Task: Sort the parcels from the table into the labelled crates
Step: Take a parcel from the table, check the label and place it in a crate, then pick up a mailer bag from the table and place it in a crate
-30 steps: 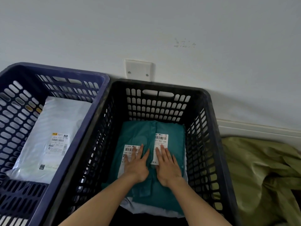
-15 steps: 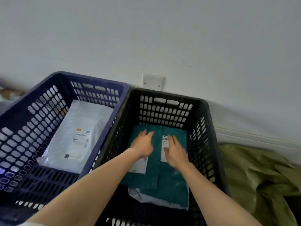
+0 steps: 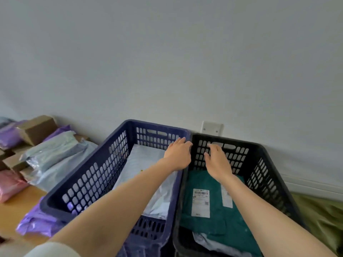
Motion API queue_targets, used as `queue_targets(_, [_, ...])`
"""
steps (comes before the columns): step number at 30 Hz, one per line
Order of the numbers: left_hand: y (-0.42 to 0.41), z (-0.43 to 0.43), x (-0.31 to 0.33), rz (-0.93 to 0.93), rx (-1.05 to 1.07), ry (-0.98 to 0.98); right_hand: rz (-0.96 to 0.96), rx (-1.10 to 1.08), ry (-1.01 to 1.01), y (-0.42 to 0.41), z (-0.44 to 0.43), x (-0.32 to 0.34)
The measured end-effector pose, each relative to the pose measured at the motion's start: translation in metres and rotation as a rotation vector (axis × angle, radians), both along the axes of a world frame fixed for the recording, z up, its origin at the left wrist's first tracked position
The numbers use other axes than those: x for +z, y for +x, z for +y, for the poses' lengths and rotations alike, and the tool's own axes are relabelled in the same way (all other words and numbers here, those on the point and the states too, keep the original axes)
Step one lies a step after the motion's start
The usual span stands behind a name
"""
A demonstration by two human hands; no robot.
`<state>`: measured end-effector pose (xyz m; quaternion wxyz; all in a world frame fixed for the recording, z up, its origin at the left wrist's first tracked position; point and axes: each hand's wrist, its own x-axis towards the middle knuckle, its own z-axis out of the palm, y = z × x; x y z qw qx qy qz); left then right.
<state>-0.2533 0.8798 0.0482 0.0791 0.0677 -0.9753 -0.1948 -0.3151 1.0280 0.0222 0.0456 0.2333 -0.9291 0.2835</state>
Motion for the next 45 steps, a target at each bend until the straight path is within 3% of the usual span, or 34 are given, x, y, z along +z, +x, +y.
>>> queue_targets(13, [0.190, -0.167, 0.025, 0.070, 0.213, -0.015, 0.014, 0.189, -0.091, 0.157, -0.167, 0.021])
queue_targets(24, [0.307, -0.271, 0.005, 0.047, 0.414, 0.010, 0.005, 0.342, -0.027, 0.250, -0.257, 0.015])
queue_targets(36, [0.347, -0.350, -0.028, -0.032, 0.546, 0.061, -0.097, 0.400, -0.039, 0.262, -0.357, -0.013])
queue_targets(45, [0.315, -0.439, -0.052, -0.146, 0.527, 0.053, -0.174, 0.368, 0.026, 0.232, -0.447, -0.037])
